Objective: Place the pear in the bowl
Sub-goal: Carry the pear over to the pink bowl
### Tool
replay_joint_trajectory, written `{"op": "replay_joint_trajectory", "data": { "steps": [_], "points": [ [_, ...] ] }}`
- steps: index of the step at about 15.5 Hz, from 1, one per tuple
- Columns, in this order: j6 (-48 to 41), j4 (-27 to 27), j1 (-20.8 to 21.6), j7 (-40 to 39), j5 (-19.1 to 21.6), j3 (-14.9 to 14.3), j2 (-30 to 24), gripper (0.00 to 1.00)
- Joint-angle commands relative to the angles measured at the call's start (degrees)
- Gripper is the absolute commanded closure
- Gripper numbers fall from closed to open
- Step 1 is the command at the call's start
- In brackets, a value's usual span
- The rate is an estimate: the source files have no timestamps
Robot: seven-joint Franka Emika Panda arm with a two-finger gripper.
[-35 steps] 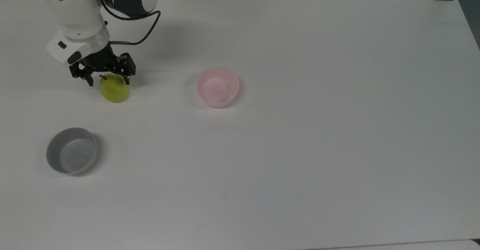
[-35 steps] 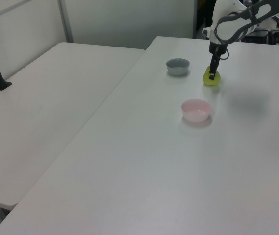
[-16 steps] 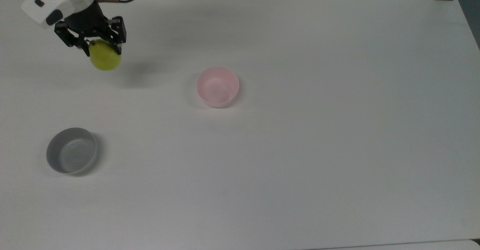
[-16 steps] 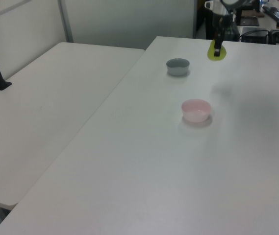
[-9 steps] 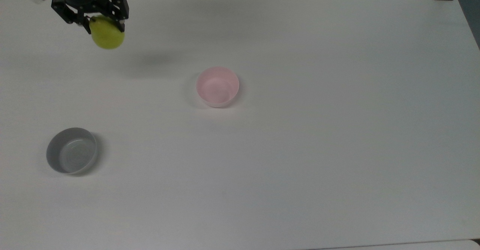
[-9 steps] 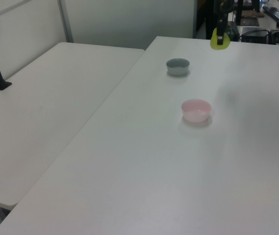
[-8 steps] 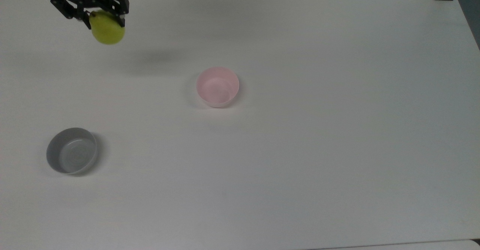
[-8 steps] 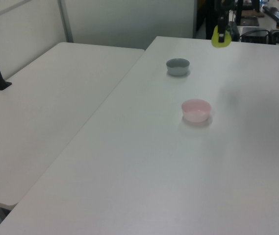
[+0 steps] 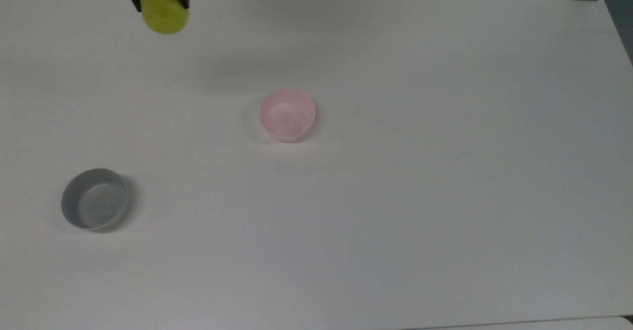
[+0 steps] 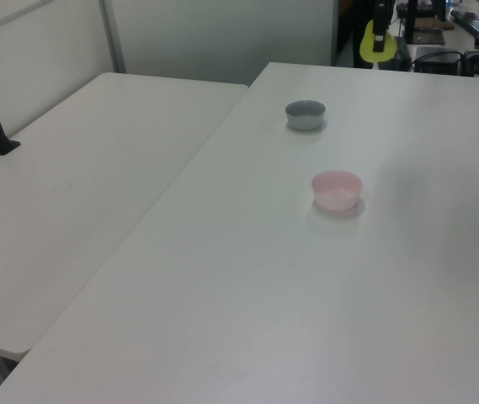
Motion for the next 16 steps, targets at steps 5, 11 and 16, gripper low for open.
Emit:
{"op": "replay_joint_trajectory", "data": {
  "steps": [5,11,16],
  "points": [
    [7.9,-12.2,7.2,4.1,0.7,0.3,-7.6,0.84],
    [22.0,-24.5,9.9,4.8,0.7,1.7,-7.3,0.84],
    [33.6,-30.0,12.7,6.0,0.6,2.5,-1.6,0.84]
  ]
}}
